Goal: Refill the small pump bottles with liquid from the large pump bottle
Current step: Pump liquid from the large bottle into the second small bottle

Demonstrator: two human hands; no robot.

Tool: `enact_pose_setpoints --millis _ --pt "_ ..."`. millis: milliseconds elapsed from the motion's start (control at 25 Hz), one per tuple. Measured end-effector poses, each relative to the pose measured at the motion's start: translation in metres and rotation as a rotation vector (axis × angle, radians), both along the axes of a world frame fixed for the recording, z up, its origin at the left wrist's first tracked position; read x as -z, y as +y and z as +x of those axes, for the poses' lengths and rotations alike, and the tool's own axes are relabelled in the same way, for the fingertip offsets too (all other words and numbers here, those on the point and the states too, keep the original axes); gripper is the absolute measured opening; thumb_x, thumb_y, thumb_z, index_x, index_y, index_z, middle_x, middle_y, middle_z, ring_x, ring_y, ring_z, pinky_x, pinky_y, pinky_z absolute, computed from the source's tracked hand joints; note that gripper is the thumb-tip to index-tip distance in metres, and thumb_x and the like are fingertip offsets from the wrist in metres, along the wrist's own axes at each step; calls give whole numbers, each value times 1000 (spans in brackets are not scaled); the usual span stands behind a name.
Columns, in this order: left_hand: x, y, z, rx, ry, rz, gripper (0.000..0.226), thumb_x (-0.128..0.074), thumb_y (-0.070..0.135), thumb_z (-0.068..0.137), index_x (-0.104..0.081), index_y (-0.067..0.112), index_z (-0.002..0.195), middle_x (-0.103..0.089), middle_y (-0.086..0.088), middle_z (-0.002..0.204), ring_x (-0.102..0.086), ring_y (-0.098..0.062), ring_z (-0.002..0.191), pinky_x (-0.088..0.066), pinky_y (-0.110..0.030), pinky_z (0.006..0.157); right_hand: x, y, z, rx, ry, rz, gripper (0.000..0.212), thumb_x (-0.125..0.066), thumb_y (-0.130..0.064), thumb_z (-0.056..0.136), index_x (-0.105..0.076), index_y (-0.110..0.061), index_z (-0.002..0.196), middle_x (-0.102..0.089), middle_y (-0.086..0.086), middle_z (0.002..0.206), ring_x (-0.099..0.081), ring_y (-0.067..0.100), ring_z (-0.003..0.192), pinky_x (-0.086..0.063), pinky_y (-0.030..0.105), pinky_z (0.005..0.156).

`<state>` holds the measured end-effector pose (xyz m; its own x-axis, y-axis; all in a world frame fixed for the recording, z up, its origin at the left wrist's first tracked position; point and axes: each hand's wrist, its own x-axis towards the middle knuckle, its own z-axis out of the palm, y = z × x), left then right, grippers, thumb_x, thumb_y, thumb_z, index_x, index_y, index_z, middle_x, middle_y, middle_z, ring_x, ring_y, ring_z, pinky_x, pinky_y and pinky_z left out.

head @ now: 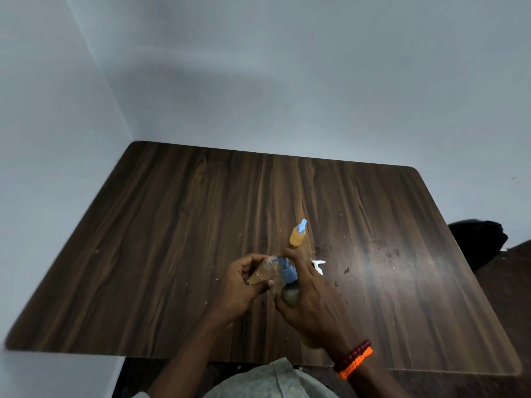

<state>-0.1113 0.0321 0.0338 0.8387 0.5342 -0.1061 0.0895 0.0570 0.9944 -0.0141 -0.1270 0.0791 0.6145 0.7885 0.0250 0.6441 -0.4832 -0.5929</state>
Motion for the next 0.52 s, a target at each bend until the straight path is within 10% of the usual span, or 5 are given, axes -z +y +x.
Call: enact_pose_setpoints --millis 520 --pt "5 3 -1 -1 -28 17 40 -85 5 82 -73 28 113 -79 7 116 -75 -11 110 -62 -24 88 -4 -2 -1 -15 18 -9 79 -71 -50 84 -22 -49 146 -55 -13 132 -60 8 100 -58 29 82"
